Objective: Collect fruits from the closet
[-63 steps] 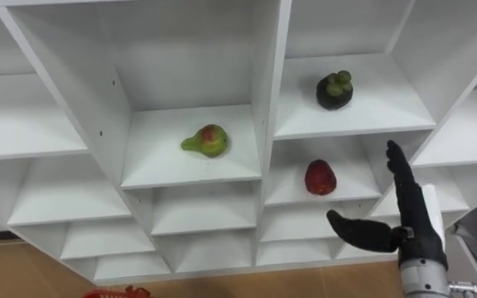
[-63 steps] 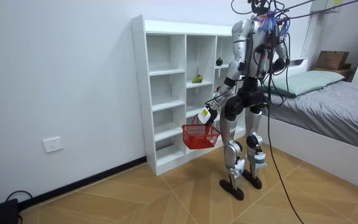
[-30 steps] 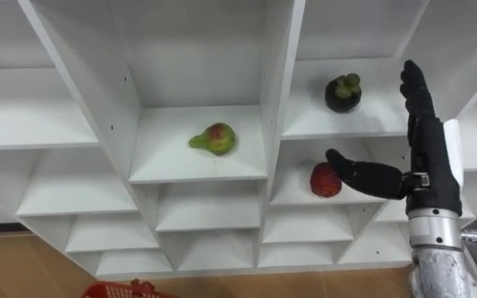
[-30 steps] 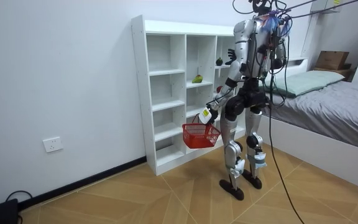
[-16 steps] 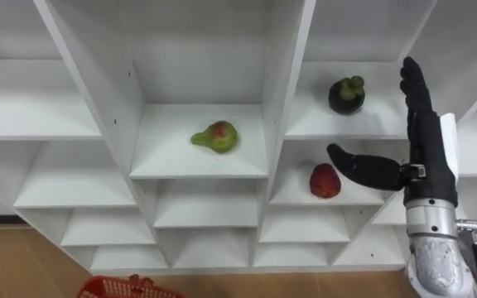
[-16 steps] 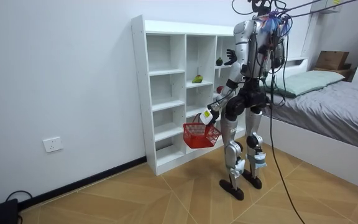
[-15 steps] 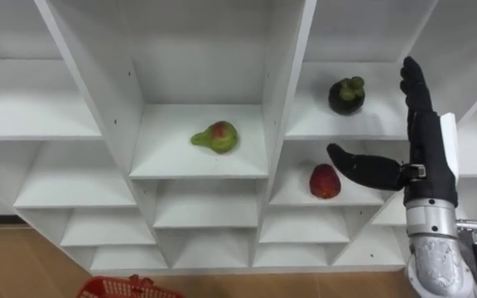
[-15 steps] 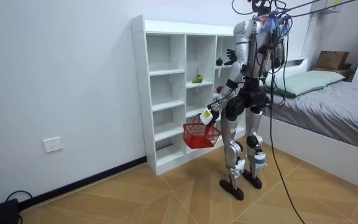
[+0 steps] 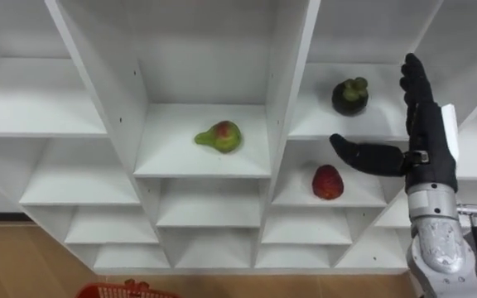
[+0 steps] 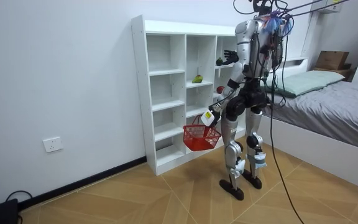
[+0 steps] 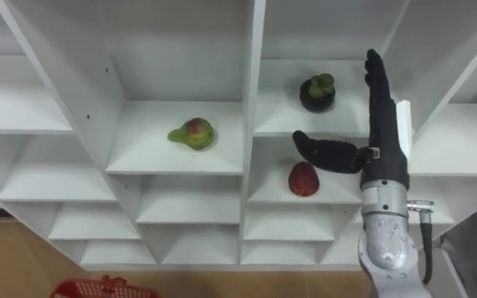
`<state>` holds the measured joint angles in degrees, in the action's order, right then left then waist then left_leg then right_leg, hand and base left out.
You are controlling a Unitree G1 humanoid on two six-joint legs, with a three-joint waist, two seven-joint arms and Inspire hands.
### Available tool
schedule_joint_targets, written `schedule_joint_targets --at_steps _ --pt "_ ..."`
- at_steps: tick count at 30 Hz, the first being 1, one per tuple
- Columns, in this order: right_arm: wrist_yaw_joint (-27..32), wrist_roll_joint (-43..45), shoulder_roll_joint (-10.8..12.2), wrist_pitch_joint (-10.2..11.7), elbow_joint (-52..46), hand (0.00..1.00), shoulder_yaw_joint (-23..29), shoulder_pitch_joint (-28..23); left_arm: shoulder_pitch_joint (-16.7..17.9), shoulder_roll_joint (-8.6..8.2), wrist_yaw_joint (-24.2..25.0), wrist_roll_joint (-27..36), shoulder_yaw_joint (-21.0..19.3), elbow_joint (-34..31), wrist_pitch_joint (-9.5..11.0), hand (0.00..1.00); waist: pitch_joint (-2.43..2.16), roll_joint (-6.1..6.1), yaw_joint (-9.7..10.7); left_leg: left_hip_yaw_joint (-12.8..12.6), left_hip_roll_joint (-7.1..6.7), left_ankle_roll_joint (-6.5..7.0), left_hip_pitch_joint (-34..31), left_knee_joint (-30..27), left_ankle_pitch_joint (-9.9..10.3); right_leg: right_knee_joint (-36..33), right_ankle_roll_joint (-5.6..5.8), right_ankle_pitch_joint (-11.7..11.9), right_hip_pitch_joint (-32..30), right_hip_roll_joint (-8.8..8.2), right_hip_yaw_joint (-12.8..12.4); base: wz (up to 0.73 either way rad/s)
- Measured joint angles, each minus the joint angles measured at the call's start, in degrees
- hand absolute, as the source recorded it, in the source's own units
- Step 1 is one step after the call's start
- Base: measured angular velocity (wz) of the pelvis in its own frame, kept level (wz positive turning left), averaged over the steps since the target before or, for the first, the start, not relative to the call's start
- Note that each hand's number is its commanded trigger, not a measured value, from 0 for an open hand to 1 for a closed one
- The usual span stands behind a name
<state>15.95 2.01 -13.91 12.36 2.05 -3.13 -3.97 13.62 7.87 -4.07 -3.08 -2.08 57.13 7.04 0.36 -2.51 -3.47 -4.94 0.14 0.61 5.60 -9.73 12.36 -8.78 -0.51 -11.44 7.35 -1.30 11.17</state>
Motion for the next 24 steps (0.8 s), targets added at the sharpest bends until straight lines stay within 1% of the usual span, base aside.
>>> schedule_joint_targets --at_steps 4,7,10,13,16,18,21,24 --pt "-0.6 -2.33 0.0 -0.02 2.74 0.0 0.02 3.29 0.51 0.02 -0.09 0.0 0.0 0.01 -0.04 1.0 0.01 -0.34 -0.11 0.21 -0.04 0.01 -0.09 0.04 -0.11 0.01 0.0 0.0 0.01 -0.06 0.33 0.03" --pt "-0.6 -2.36 0.0 -0.02 4.41 0.0 0.22 5.96 0.95 0.04 -0.08 0.0 -0.03 0.03 -0.04 1.0 -0.04 -0.64 -0.08 0.4 -0.07 0.01 -0.04 0.06 -0.17 0.02 0.0 0.0 0.13 -0.13 0.73 0.04" --pt "-0.59 -2.19 0.0 0.0 4.44 0.0 0.83 7.44 1.03 0.14 -0.09 0.01 -0.07 0.04 -0.04 1.0 -0.02 -0.94 -0.1 0.55 -0.09 0.01 0.02 0.06 -0.22 0.1 0.01 0.01 0.42 -0.2 1.65 0.07" --pt "-0.59 -2.14 0.01 0.03 4.66 0.0 1.0 7.58 0.94 0.3 -0.04 0.02 -0.06 0.13 -0.04 1.0 0.05 -1.2 -0.14 0.95 -0.11 0.0 0.08 0.05 -0.26 0.15 0.01 0.01 0.61 -0.23 1.93 0.06" --pt "-0.91 -2.28 0.01 0.01 7.23 0.0 1.04 8.09 0.94 0.3 0.15 0.03 -0.03 0.12 -0.11 1.0 0.1 -1.22 -0.3 0.98 -0.06 0.01 0.09 0.01 -0.28 0.14 0.01 0.01 0.72 -0.43 2.03 0.0" --pt "-1.71 -2.9 0.02 0.0 8.28 0.0 1.08 8.16 0.94 0.29 0.27 0.06 -0.05 0.11 -0.11 1.0 0.15 -1.14 -0.23 0.94 -0.03 0.05 0.07 0.0 -0.34 0.14 0.01 0.01 0.74 -0.58 2.19 0.02" --pt "-2.46 -6.06 0.02 0.0 8.93 0.0 1.08 8.16 0.87 0.27 0.61 0.06 -0.05 0.1 -0.2 1.0 0.25 -0.87 -0.18 1.11 -0.04 0.11 0.06 -0.01 -0.45 0.14 0.01 0.01 0.82 -0.64 2.49 0.03" --pt "-3.03 -6.47 0.02 0.0 9.44 0.0 1.08 8.18 0.59 0.2 0.81 0.04 -0.03 0.1 -0.56 1.0 0.27 -0.62 -0.13 1.17 -0.04 0.12 0.05 -0.03 -0.51 0.1 0.02 0.01 0.82 -0.67 2.55 0.0"
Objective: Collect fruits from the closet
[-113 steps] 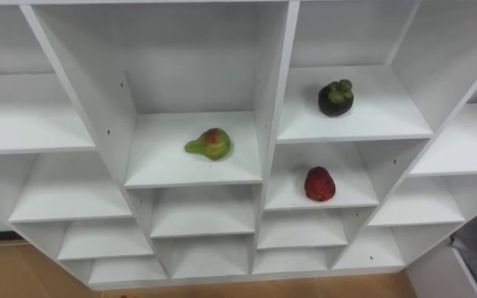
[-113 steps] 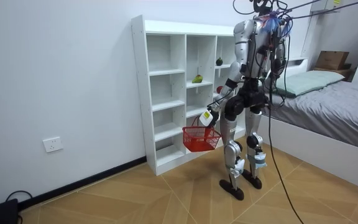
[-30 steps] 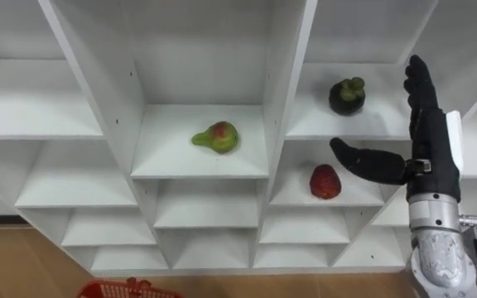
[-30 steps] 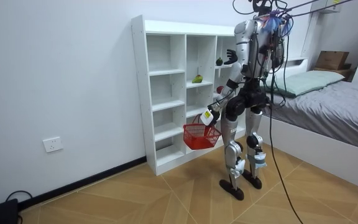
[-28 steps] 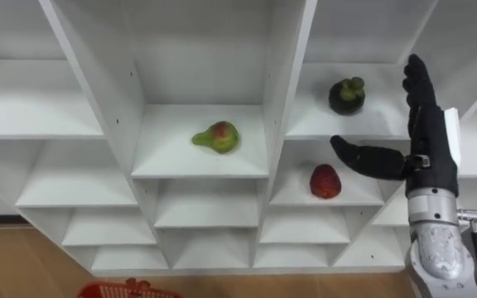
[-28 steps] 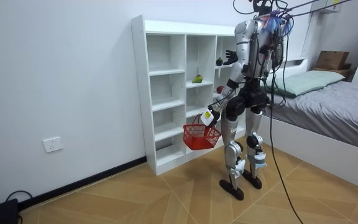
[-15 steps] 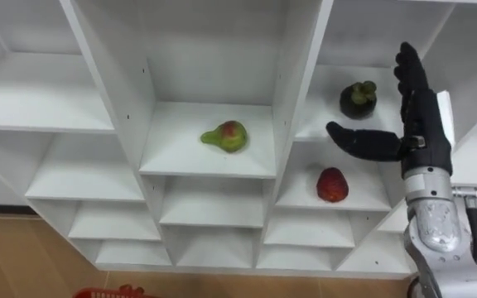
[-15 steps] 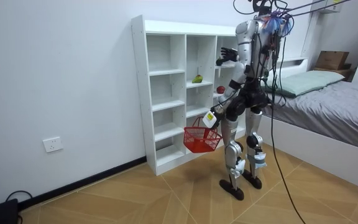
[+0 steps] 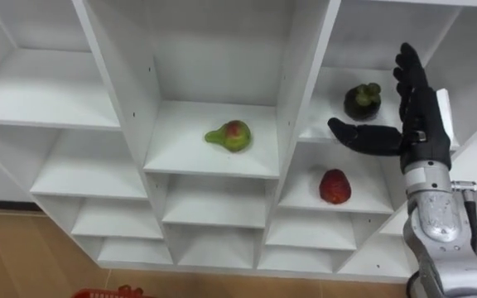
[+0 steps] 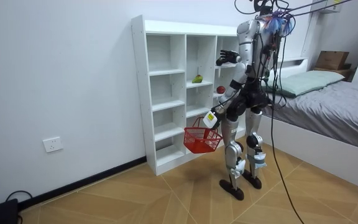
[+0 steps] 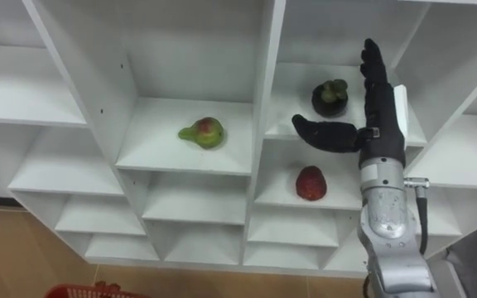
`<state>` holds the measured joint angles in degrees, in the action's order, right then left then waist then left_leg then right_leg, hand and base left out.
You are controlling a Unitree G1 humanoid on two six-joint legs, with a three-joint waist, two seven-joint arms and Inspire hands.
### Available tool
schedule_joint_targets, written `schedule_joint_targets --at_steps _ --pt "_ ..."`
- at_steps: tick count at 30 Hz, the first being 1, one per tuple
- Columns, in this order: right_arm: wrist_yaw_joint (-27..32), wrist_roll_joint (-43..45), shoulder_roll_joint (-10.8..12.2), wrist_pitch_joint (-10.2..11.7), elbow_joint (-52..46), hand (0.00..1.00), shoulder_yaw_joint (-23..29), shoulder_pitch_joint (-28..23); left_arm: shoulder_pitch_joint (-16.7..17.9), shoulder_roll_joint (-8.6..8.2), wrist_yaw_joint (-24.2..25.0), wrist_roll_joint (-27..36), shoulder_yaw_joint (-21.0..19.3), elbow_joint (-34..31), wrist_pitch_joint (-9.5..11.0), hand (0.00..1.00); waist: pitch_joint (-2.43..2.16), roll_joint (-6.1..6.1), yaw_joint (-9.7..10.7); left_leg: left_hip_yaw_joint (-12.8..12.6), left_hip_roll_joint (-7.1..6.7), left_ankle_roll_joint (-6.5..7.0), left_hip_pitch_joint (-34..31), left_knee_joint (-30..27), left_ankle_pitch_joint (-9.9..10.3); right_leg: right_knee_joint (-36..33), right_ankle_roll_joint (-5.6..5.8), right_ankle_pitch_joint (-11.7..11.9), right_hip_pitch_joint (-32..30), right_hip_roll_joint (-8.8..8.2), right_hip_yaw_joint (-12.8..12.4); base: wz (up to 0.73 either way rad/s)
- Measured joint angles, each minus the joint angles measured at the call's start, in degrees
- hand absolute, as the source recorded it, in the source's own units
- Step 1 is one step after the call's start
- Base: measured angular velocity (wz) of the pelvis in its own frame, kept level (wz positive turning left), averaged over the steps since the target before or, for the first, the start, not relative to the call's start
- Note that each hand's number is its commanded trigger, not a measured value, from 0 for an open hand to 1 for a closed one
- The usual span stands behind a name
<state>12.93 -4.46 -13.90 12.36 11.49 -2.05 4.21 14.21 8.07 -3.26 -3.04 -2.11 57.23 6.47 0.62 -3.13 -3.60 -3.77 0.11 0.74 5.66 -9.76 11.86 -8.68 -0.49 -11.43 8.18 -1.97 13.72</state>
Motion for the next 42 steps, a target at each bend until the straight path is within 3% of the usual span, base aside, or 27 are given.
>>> schedule_joint_targets --at_steps 6,12,25,42 --pt "-1.24 0.56 -0.01 -0.57 1.44 0.0 0.0 0.16 -0.24 -0.25 0.06 -0.03 -0.06 0.01 -0.17 1.0 -0.04 0.31 0.0 0.03 -0.02 0.05 -0.07 0.01 -0.1 -0.04 0.0 0.0 -0.03 0.04 0.09 0.0" --pt "-1.94 0.62 -0.04 -2.54 1.77 0.0 0.04 0.51 -0.42 -0.41 0.65 0.03 -0.97 0.01 -1.45 1.0 -0.13 0.24 -0.05 0.74 -0.08 0.04 -0.07 0.02 -0.14 -0.09 0.0 0.0 0.07 0.05 0.28 0.01" --pt "-1.0 0.53 -0.34 -4.77 11.18 0.0 0.55 8.36 -0.45 0.35 2.71 -1.22 -1.39 -0.66 -3.84 1.0 -0.35 -0.07 -1.09 0.94 -0.46 0.01 -0.06 0.0 -0.3 -0.08 0.0 0.0 0.06 0.03 0.5 0.0" --pt "-3.22 0.21 -1.39 -4.96 12.99 0.0 0.95 10.17 -0.77 0.49 2.64 -1.62 -1.36 -0.91 -4.96 1.0 -0.09 -0.39 -1.37 1.12 -0.56 0.08 -0.19 0.01 -0.37 -0.07 0.0 0.0 0.0 -0.08 0.59 0.0"
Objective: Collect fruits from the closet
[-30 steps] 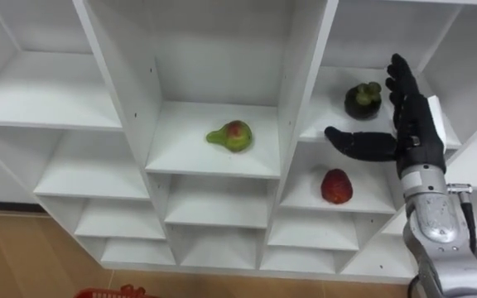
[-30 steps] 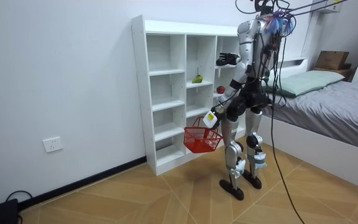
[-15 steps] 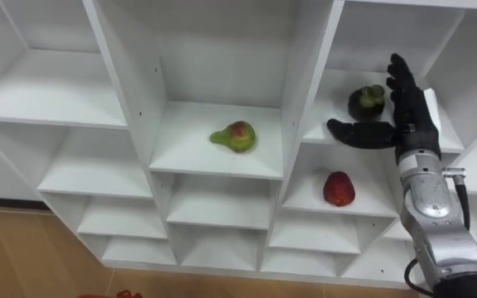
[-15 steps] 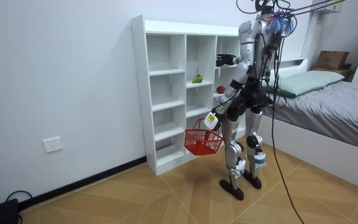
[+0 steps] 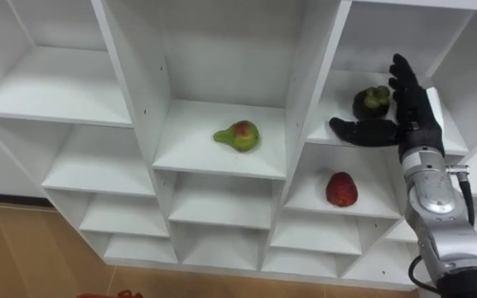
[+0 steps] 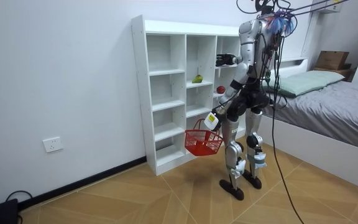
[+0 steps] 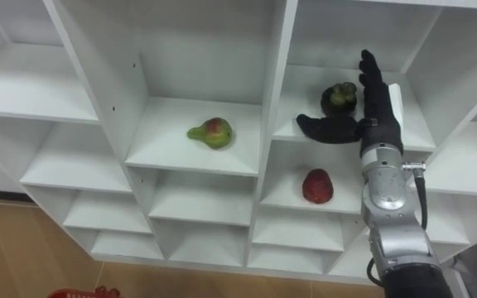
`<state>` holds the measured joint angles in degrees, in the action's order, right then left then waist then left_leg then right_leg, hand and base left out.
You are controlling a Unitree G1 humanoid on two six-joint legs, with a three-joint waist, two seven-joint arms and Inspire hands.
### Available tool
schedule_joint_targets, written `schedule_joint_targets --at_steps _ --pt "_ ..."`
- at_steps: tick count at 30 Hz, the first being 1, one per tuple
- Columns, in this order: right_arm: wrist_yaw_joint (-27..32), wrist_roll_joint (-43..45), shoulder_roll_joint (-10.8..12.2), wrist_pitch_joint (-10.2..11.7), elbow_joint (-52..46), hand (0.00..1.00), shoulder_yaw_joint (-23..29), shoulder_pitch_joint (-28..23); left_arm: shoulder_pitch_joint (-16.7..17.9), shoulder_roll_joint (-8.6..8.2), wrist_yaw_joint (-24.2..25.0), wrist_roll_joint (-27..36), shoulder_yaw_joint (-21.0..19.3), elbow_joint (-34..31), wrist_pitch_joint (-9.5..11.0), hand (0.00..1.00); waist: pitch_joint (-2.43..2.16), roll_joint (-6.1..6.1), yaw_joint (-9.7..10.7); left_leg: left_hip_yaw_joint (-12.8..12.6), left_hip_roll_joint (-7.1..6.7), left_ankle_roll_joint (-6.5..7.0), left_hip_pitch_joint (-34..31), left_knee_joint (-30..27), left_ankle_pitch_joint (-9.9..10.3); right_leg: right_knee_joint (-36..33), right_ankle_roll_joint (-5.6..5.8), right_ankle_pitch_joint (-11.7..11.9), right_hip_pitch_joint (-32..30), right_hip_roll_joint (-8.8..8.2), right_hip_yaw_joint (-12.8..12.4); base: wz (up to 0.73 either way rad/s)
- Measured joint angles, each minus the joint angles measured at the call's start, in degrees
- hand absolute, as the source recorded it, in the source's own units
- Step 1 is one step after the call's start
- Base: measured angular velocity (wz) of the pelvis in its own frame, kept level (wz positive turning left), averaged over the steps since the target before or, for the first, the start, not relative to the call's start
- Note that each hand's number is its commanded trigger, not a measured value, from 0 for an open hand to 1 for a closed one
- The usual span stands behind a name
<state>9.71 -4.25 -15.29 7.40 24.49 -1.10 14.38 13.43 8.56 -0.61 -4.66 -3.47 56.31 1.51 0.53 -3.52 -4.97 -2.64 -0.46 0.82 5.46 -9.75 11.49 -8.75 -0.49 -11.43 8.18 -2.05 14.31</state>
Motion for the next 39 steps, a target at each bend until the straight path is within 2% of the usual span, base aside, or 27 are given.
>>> schedule_joint_targets --at_steps 8,20,21,22,23,24,39 --pt "-1.15 -0.04 -0.86 0.01 3.54 0.0 0.03 1.4 -0.17 0.31 0.05 0.02 -0.01 0.02 -0.99 1.0 -0.03 -0.45 0.08 0.37 -0.09 0.01 -0.2 0.0 -0.01 0.03 0.0 0.0 0.02 -0.02 0.15 0.01" --pt "-3.2 0.06 -1.09 0.05 6.88 0.0 0.19 1.95 0.09 0.49 -0.31 0.05 0.04 -1.15 -2.83 1.0 -0.48 -0.78 0.15 0.75 -0.15 0.02 0.19 -0.11 0.0 0.03 0.0 0.0 0.77 0.01 0.24 0.01" --pt "-3.28 0.06 -1.09 0.01 6.95 0.03 0.2 1.95 0.07 0.49 -0.35 0.05 0.04 -1.24 -2.83 1.0 -0.52 -0.82 0.15 0.86 -0.16 0.02 0.19 -0.11 0.0 0.04 0.0 0.0 0.8 0.01 0.27 0.06" --pt "-3.42 0.07 -1.09 0.08 7.37 0.57 0.21 1.96 -0.01 0.49 -0.37 0.11 0.05 -1.24 -2.82 1.0 -0.54 -0.84 0.15 0.98 -0.17 0.02 0.2 -0.12 -0.01 0.04 0.0 0.0 0.88 0.03 0.35 0.05" --pt "-3.54 0.13 -1.09 0.3 8.19 0.84 0.21 1.97 -0.01 0.49 -0.44 0.12 0.09 -1.21 -2.82 1.0 -0.6 -0.93 0.16 1.07 -0.18 0.02 0.24 -0.17 -0.01 0.04 0.0 0.0 0.99 0.04 0.63 0.05" --pt "-3.55 0.17 -1.09 0.51 8.45 1.0 0.21 1.97 -0.01 0.49 -0.47 0.13 0.1 -1.18 -2.82 1.0 -0.61 -0.94 0.16 1.15 -0.19 0.02 0.24 -0.21 -0.01 0.04 0.0 0.0 1.06 0.03 0.74 0.04" --pt "-0.29 0.05 -2.48 1.9 11.06 1.0 2.7 1.94 0.08 0.73 -2.36 0.32 0.3 -1.04 -2.83 1.0 -0.53 -1.51 0.1 1.37 -0.22 0.02 0.2 -0.32 0.01 0.03 0.02 0.01 1.23 -0.05 1.07 0.0"
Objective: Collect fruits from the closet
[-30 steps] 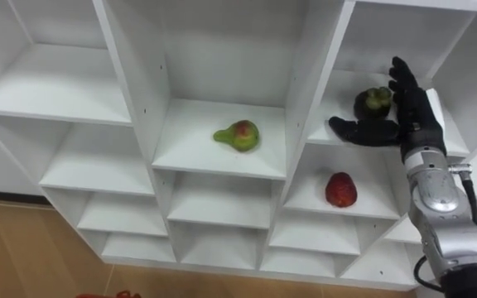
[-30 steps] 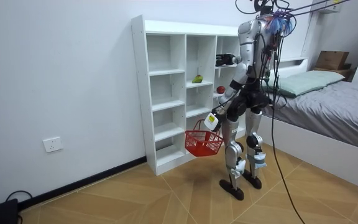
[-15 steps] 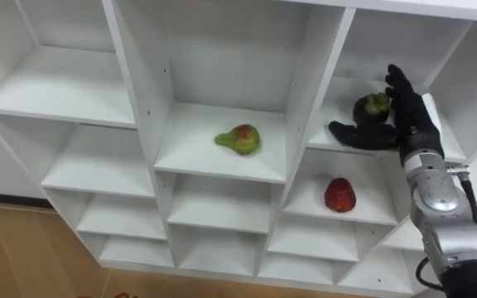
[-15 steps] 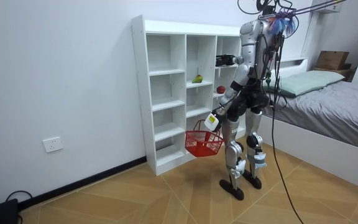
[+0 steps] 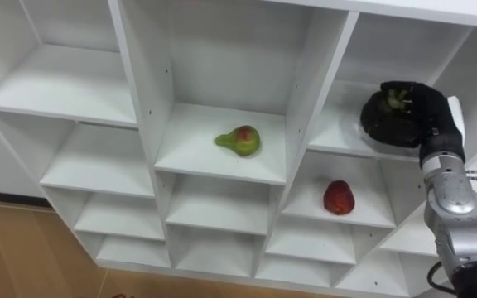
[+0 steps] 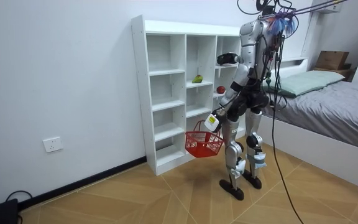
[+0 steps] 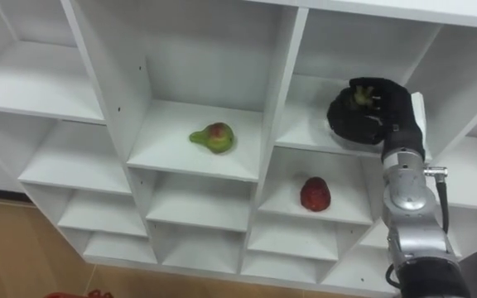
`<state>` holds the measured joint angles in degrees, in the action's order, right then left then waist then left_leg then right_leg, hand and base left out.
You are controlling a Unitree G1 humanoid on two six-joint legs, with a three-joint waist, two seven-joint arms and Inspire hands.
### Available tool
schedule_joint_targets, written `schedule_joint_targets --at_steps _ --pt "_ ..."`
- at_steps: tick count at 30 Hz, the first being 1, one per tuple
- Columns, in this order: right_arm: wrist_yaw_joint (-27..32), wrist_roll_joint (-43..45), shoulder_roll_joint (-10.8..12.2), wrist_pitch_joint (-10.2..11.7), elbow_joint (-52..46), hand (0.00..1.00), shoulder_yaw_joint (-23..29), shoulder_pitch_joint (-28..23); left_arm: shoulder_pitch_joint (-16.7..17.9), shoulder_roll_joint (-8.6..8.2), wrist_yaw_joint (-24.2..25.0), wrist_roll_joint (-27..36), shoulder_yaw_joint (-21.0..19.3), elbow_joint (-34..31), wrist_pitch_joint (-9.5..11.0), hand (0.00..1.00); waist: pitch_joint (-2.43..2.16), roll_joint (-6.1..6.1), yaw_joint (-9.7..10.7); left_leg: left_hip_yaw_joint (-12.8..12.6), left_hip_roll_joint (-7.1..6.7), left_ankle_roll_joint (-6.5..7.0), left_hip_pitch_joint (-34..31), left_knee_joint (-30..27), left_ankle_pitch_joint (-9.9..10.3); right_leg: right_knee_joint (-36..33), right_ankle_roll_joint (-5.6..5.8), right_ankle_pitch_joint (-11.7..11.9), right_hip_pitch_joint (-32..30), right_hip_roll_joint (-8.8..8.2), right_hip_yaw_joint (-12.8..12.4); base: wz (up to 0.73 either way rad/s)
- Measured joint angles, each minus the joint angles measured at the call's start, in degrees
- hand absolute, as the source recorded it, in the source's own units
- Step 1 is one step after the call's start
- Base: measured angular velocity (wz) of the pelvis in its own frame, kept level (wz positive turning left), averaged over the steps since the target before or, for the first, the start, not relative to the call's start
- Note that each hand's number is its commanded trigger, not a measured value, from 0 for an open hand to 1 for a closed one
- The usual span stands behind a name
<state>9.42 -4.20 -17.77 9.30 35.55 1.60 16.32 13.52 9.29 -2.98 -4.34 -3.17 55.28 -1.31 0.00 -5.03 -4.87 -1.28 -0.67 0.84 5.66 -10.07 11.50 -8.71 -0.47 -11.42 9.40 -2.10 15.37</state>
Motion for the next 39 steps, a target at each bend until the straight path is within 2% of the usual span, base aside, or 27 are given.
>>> schedule_joint_targets --at_steps 10,18,24,27,31,35,36,37,39 --pt "0.33 -0.11 0.23 -0.1 0.59 1.0 0.42 0.26 0.09 0.17 -1.1 -0.25 -0.01 -0.08 -0.93 1.0 0.0 1.03 -0.12 0.27 0.02 -0.01 -0.01 0.15 0.01 0.05 0.01 0.0 -0.24 0.01 0.49 0.02" --pt "-0.27 -2.46 0.46 0.68 0.37 1.0 -0.99 -0.66 -0.9 0.15 -3.73 0.36 1.09 -0.04 -0.7 1.0 -0.02 0.98 0.11 -0.02 -0.04 0.0 0.05 -0.35 0.01 -0.02 0.02 0.0 0.36 -0.08 0.48 0.0" --pt "-2.78 -4.61 2.26 0.58 -6.85 1.0 -0.96 -5.87 -1.28 0.05 -4.2 0.37 1.1 -0.45 -0.56 1.0 -0.04 0.97 0.19 -0.32 0.12 0.01 -0.06 -0.64 0.06 -0.22 -0.02 0.03 0.4 -0.28 -0.2 -0.02" --pt "-4.51 -5.86 2.98 0.51 -11.94 1.0 -1.96 -8.93 -1.22 -0.22 -4.16 0.4 1.15 -1.44 -0.42 1.0 -0.25 1.26 0.1 -1.1 0.18 0.02 -0.31 -0.68 0.06 -0.61 -0.07 0.06 -0.38 -0.16 -1.21 -0.13" --pt "-7.6 -10.03 4.58 -0.45 -18.49 1.0 -3.04 -11.99 -1.3 -0.58 -4.27 0.47 1.23 -1.44 1.33 1.0 -0.39 1.76 1.19 -1.42 0.04 0.12 -0.66 -0.64 0.0 -0.87 0.01 0.11 -1.31 -0.03 -1.8 -0.07" --pt "-9.35 -11.44 4.61 -1.37 -20.98 1.0 -4.08 -13.97 -1.31 -1.48 -4.26 0.37 1.21 -1.39 1.94 1.0 -0.64 2.87 1.47 -1.9 0.12 0.22 -0.93 -0.47 -0.07 -0.92 0.16 0.42 -1.94 0.09 -2.67 -0.1" --pt "-9.53 -11.44 4.62 -1.65 -21.38 1.0 -4.31 -14.5 -1.38 -1.69 -4.26 0.38 1.21 -1.39 2.03 1.0 -0.76 2.77 1.55 -1.94 0.11 0.26 -0.96 -0.38 -0.09 -0.94 0.17 0.42 -2.05 0.08 -2.65 0.0" --pt "-9.63 -11.75 4.97 -1.7 -23.23 1.0 -4.4 -15.5 -1.47 -2.07 -4.19 0.37 1.22 -1.38 2.14 1.0 -0.58 3.32 1.61 -1.95 0.1 0.27 -1.03 -0.31 -0.1 -0.93 0.18 0.43 -2.11 0.07 -2.63 0.0" --pt "-10.56 -11.8 5.09 -1.67 -24.68 1.0 -5.03 -16.25 -1.54 -2.13 -3.9 0.38 1.26 -1.37 2.14 1.0 -0.5 3.8 2.08 -2.38 0.2 0.27 -1.03 -0.18 -0.11 -0.91 0.18 0.43 -2.21 0.12 -2.61 -0.02"
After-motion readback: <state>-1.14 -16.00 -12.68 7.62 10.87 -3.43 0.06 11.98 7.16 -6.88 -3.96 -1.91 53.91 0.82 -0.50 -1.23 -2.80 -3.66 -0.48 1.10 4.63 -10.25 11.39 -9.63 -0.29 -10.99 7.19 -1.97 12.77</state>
